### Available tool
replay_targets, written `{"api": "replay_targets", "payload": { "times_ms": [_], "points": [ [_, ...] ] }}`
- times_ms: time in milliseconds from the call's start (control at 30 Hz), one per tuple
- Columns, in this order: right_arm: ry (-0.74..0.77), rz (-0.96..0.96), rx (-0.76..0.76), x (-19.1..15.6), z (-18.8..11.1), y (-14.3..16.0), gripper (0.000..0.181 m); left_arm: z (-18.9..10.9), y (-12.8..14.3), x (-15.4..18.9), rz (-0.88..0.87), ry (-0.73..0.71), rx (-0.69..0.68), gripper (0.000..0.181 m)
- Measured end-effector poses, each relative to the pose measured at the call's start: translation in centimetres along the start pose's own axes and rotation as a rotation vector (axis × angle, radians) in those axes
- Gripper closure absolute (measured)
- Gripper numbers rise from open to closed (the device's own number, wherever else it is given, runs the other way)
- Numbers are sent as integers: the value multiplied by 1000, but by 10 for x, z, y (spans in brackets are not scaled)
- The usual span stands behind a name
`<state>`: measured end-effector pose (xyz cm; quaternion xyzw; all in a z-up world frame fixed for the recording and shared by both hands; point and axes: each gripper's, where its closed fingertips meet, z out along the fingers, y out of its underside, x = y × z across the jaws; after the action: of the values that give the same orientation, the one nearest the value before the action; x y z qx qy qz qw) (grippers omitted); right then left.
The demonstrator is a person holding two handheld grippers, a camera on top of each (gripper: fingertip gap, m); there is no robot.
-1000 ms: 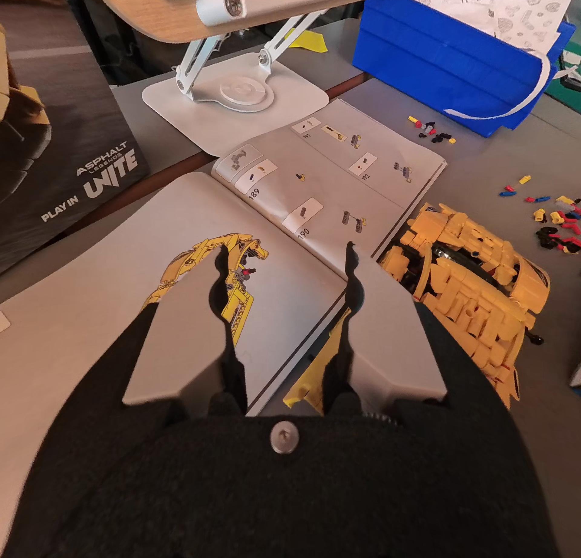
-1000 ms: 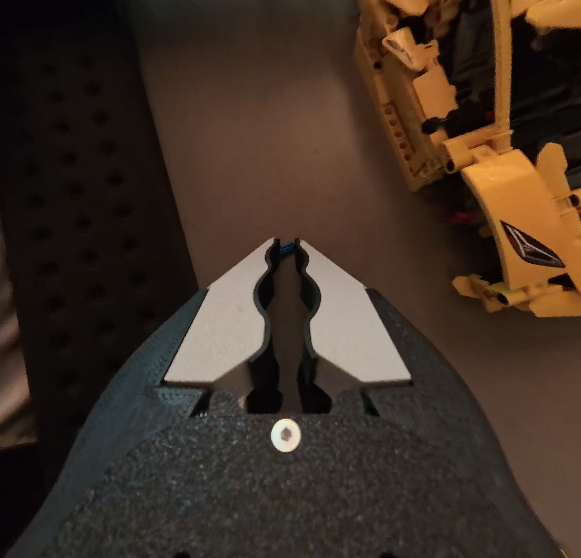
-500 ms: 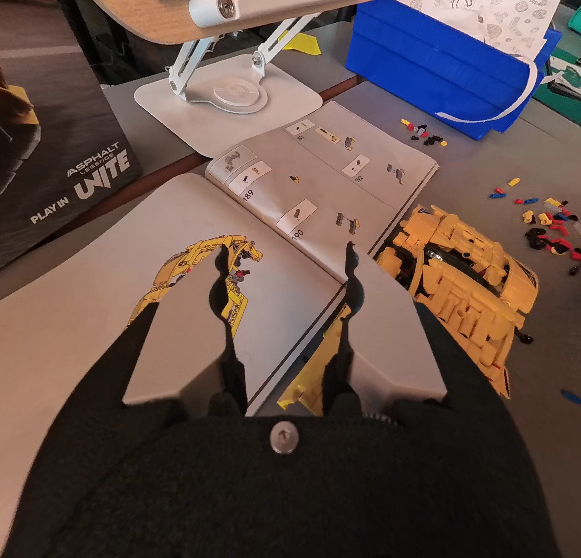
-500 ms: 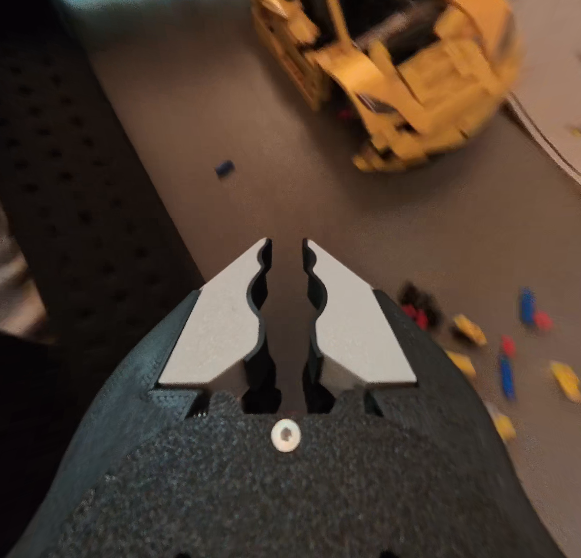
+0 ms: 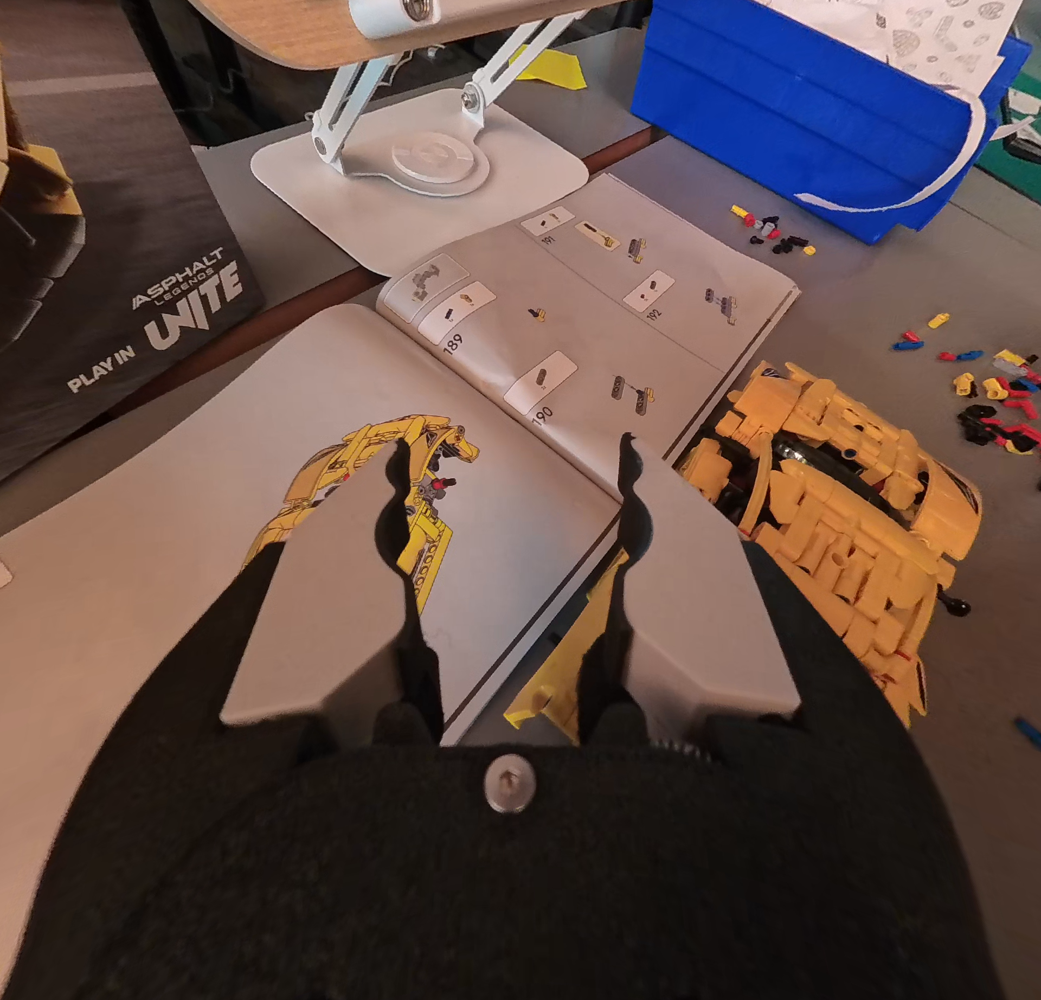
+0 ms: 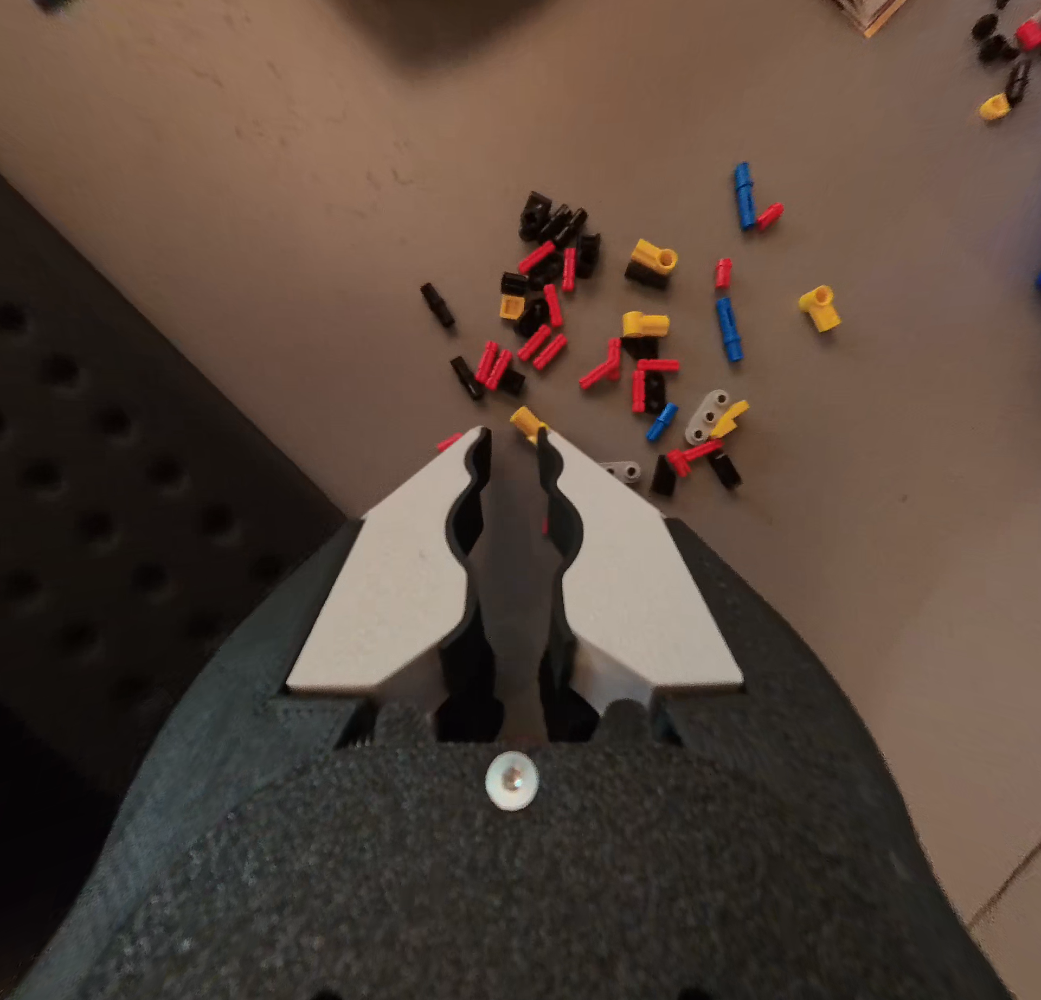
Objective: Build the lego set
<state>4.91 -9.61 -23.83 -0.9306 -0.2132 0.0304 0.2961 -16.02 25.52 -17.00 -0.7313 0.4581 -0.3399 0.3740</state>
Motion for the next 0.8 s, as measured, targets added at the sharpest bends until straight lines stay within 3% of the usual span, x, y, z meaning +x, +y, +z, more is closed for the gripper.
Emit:
{"api": "replay_targets", "payload": {
  "times_ms": [267,533,633,733,800],
  "points": [
    [45,-31,-42,9,5,5,166,2,2,0,1,2,-8,107],
    [29,8,16,10,2,-7,168,0,0,2,-15,20,2,107],
    [-8,27,148,4,-6,-39,169,-5,-9,12,-4,55,29,107],
    [-148,94,378,-14,-15,-96,169,-11,-17,32,78,133,63,108],
    [-300,156,533,-31,-19,-137,169,-20,-25,60,181,254,148,134]
  ]
}}
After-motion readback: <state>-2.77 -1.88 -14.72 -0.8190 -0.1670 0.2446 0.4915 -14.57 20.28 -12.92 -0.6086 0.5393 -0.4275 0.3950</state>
